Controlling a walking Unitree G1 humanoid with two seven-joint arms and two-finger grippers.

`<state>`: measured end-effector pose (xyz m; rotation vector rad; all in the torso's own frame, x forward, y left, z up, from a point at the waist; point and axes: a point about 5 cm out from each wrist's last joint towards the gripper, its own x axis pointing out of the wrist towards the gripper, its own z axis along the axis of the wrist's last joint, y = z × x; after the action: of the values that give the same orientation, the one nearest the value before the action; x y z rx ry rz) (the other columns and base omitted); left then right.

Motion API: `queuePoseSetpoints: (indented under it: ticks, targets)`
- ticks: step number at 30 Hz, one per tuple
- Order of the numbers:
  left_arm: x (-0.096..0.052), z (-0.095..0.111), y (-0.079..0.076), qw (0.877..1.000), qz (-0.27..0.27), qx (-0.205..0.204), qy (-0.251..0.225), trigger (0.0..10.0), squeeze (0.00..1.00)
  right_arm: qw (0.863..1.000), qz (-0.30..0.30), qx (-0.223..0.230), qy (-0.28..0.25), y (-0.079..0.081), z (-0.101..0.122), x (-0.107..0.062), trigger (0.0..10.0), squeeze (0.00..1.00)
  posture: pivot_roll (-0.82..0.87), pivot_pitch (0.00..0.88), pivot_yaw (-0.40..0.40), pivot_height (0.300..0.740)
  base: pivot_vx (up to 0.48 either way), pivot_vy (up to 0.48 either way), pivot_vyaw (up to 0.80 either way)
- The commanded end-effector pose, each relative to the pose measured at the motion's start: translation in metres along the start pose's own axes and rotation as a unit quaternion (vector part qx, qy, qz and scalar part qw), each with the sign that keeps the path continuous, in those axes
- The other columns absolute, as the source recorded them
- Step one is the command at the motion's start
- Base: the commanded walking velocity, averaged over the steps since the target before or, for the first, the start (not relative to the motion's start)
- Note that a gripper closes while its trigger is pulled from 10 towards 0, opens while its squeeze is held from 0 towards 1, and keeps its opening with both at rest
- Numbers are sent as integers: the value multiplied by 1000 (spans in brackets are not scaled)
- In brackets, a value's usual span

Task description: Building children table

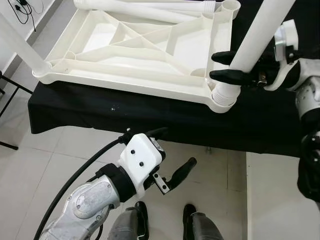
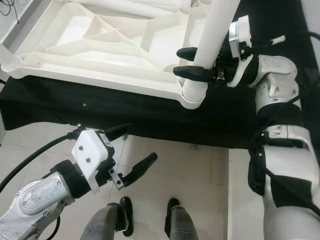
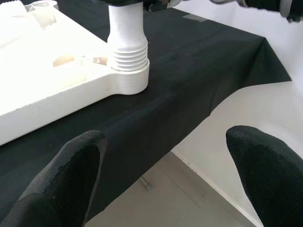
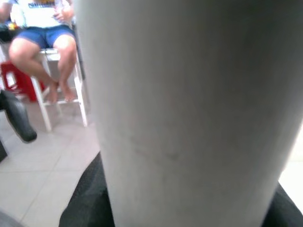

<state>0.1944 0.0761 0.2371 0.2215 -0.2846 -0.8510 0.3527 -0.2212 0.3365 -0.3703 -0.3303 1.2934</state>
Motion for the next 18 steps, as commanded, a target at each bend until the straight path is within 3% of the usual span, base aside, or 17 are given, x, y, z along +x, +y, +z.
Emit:
queuePoseSetpoints:
  ticks: [1, 18]
  targets:
    - [-1, -1, -5, 1000, -12, -7, 5, 10000, 0, 999, 19, 37, 12, 9, -21, 5, 10000, 0, 176, 413, 60, 740, 0, 0, 0]
    - [1, -1, -6, 1000, -12, -8, 0, 10000, 0, 997, -11, 29, 71, 5, -25, 16, 10000, 0, 156, 405, 52, 740, 0, 0, 0]
